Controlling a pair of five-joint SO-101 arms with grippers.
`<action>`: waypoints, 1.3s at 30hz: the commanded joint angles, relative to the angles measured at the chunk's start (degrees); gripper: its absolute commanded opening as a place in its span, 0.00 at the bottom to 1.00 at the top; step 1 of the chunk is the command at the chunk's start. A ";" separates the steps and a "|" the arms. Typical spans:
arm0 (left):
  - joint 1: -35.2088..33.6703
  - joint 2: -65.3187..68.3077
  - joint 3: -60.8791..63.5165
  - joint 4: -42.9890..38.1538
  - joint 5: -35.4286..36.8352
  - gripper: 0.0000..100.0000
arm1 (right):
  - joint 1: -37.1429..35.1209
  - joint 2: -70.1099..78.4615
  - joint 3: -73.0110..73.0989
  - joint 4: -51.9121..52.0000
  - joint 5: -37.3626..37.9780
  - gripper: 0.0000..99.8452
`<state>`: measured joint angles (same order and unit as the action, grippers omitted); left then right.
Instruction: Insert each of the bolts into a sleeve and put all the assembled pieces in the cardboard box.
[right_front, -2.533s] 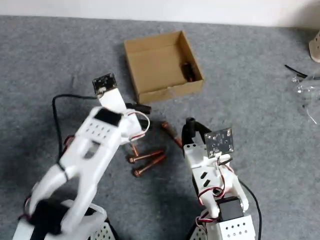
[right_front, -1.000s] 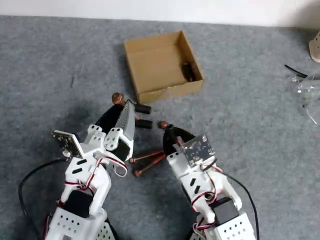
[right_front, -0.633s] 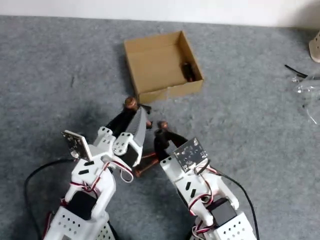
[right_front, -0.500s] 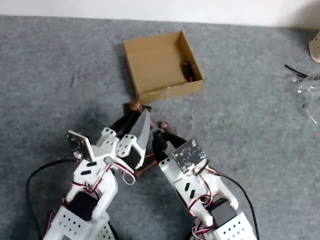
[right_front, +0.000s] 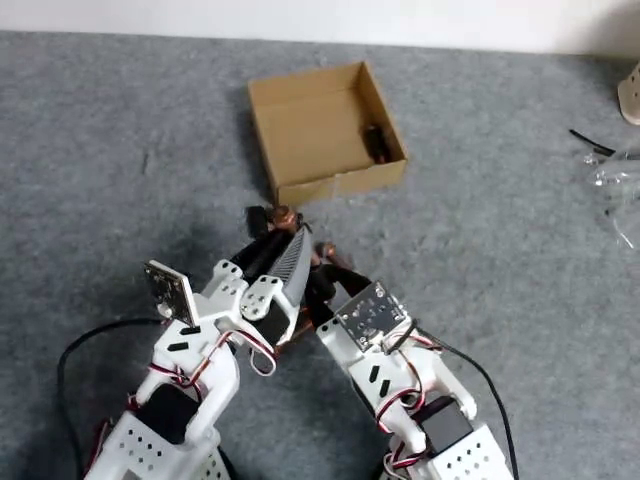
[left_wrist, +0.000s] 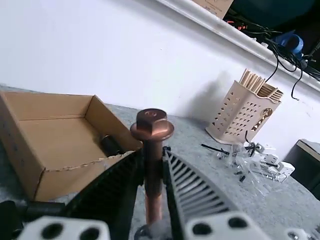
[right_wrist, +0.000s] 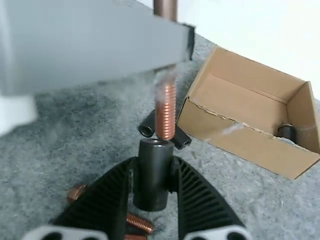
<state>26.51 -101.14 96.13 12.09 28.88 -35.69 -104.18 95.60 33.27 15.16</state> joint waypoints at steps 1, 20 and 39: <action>1.19 -0.31 1.10 0.70 0.00 0.01 | 1.71 -1.10 3.03 -2.07 0.62 0.00; 1.19 -0.04 1.10 1.67 5.19 0.01 | 0.48 -1.19 3.38 -2.07 0.53 0.00; 1.36 -0.04 1.19 2.81 5.36 0.01 | 0.22 -1.19 0.75 -2.07 -2.73 0.00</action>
<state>26.86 -101.14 96.13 14.46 33.89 -34.55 -104.09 95.60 33.27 13.23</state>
